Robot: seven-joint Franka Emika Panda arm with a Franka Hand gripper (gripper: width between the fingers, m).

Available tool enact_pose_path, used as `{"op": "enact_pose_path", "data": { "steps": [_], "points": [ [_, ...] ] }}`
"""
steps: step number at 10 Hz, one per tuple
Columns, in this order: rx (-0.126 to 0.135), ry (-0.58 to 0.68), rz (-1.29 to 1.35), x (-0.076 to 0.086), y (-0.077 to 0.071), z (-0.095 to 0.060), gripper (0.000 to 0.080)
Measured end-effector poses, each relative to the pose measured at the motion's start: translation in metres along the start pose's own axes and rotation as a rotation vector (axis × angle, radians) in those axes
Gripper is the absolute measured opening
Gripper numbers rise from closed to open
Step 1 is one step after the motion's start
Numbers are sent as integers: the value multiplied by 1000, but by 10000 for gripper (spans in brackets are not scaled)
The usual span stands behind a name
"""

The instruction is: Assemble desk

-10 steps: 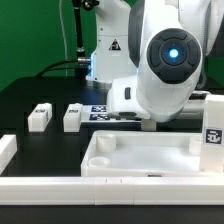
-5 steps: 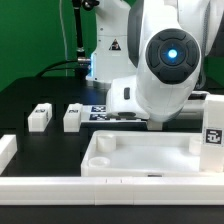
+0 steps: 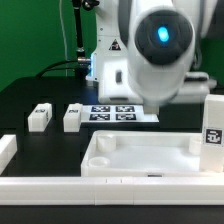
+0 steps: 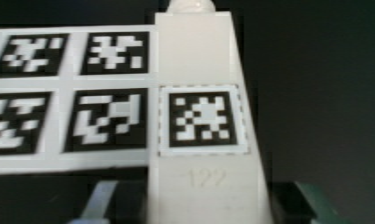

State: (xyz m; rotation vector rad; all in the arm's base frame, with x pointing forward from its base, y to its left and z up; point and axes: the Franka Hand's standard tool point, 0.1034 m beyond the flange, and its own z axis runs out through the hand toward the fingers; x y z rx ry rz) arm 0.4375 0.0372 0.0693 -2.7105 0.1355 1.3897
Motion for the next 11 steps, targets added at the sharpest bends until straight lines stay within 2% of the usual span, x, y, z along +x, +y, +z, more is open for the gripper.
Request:
{"op": "enact_pose_path", "data": {
  "steps": [1, 2, 3, 4, 5, 6, 7, 8, 9, 10, 11],
  "points": [
    [16, 46, 6, -15, 7, -24, 289],
    [22, 37, -29, -23, 19, -34, 289],
    [21, 52, -38, -15, 31, -38, 289],
    [13, 161, -29, -3, 27, -43, 289],
    [13, 214, -38, -11, 25, -41, 289],
    [49, 246, -28, -15, 25, -49, 289],
    [121, 281, -15, -22, 34, -92, 289],
    [176, 350, -21, -21, 51, -132, 291],
    [208, 412, -14, -17, 67, -150, 291],
    [199, 528, -25, -12, 74, -161, 291],
    [196, 589, -19, -14, 72, -159, 291]
  ]
}}
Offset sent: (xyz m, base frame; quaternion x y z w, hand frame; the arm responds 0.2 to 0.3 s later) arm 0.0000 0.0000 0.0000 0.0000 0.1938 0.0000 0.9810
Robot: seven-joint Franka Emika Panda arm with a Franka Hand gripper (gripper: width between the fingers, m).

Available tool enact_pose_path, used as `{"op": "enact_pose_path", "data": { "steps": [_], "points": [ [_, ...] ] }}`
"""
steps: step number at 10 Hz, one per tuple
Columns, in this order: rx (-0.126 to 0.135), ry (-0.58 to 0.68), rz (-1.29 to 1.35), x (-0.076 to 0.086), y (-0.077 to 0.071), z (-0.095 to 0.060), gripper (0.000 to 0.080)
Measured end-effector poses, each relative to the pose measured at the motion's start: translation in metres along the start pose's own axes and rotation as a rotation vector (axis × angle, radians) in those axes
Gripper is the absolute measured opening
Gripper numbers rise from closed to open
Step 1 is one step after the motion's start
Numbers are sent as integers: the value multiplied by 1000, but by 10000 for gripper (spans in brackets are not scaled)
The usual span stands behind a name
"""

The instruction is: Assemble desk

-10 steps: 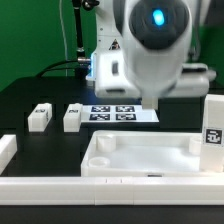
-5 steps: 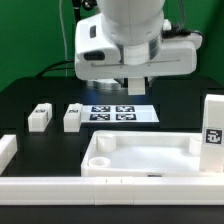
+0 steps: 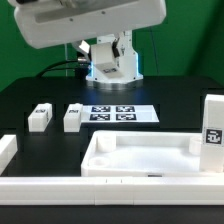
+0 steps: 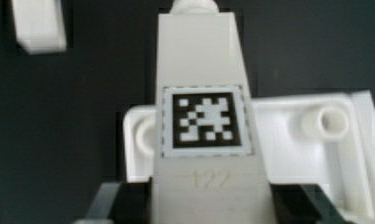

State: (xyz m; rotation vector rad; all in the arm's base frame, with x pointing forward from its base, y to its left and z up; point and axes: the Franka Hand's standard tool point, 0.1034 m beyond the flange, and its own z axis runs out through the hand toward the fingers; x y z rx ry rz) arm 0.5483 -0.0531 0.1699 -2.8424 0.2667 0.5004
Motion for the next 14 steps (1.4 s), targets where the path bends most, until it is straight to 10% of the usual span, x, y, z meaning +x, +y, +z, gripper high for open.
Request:
{"op": "enact_pose_path", "data": {
  "steps": [5, 7, 11, 14],
  "points": [
    [-44, 396, -23, 40, -3, -23, 291],
    [-101, 704, -43, 49, 3, -42, 291],
    [-195, 918, -47, 46, 17, -38, 291],
    [-204, 968, -51, 64, 12, -51, 291]
  ]
}}
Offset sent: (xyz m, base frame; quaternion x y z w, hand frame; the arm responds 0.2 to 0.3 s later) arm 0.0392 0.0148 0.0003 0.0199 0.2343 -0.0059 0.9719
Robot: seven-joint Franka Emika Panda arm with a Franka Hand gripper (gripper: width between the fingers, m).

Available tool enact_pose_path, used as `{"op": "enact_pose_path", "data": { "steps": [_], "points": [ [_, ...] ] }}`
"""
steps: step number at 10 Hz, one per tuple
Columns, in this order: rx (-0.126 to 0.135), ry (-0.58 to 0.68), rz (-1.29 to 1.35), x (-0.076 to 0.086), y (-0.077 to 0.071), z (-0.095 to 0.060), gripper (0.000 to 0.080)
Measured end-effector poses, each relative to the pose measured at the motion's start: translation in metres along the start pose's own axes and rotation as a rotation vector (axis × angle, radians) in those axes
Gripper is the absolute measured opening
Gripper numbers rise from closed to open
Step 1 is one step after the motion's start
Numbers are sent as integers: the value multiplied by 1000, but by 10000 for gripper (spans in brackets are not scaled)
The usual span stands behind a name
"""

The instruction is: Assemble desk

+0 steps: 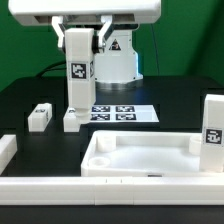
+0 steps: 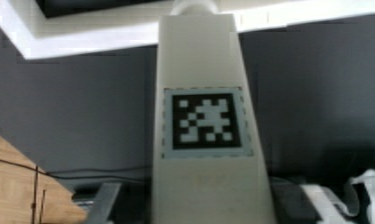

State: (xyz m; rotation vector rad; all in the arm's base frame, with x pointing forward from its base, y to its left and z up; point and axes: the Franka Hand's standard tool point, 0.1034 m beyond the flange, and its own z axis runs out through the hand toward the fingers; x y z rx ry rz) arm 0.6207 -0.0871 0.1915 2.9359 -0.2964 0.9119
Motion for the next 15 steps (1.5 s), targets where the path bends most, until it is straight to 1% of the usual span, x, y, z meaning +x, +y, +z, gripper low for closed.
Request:
{"op": "enact_pose_path", "data": {
  "steps": [1, 2, 3, 4, 5, 6, 7, 9, 10, 13, 15],
  "points": [
    [-14, 20, -1, -1, 0, 9, 291],
    [-19, 25, -2, -6, -4, 16, 291],
    [-18, 17, -3, -10, -7, 19, 291],
    [-23, 18, -5, -15, -8, 24, 291],
    [-27, 10, -12, -23, -10, 32, 291],
    [-25, -1, -16, -29, -13, 36, 291],
    [-23, -4, -19, -31, -14, 37, 291],
    [-15, -21, -28, -40, -22, 43, 291],
    [-13, -23, -30, -41, -24, 44, 291],
    [-18, -25, -34, -46, -24, 49, 291],
    [-24, -33, -39, -54, -23, 56, 291]
  ]
}}
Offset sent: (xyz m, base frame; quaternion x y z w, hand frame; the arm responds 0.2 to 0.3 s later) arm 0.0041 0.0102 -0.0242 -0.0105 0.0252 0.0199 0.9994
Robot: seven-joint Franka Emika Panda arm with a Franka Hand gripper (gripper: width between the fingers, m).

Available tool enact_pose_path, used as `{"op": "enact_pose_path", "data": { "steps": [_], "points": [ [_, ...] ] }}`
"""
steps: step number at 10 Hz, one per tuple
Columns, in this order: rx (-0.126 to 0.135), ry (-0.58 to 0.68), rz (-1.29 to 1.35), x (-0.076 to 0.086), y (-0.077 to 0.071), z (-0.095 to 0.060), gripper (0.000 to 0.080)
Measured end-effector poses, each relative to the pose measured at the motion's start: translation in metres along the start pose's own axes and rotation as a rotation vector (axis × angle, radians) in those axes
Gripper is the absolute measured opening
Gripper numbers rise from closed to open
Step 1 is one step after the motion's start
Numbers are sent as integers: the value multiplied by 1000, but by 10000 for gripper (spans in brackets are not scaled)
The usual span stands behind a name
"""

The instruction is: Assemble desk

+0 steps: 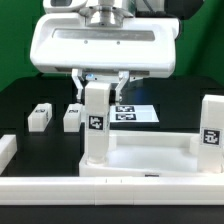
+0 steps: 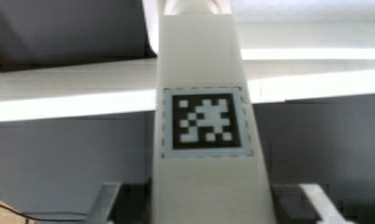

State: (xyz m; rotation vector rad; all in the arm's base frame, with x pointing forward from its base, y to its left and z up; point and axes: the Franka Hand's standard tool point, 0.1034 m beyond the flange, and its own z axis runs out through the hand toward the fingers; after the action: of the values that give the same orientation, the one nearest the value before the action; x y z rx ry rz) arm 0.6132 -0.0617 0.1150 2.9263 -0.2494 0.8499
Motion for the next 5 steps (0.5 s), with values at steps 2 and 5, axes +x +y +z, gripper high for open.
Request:
{"op": "enact_pose_path", "data": {
  "steps": [2, 5],
  "points": [
    [-8, 24, -5, 1, -1, 3, 291],
    [-11, 29, -5, 2, 1, 3, 291]
  ]
}}
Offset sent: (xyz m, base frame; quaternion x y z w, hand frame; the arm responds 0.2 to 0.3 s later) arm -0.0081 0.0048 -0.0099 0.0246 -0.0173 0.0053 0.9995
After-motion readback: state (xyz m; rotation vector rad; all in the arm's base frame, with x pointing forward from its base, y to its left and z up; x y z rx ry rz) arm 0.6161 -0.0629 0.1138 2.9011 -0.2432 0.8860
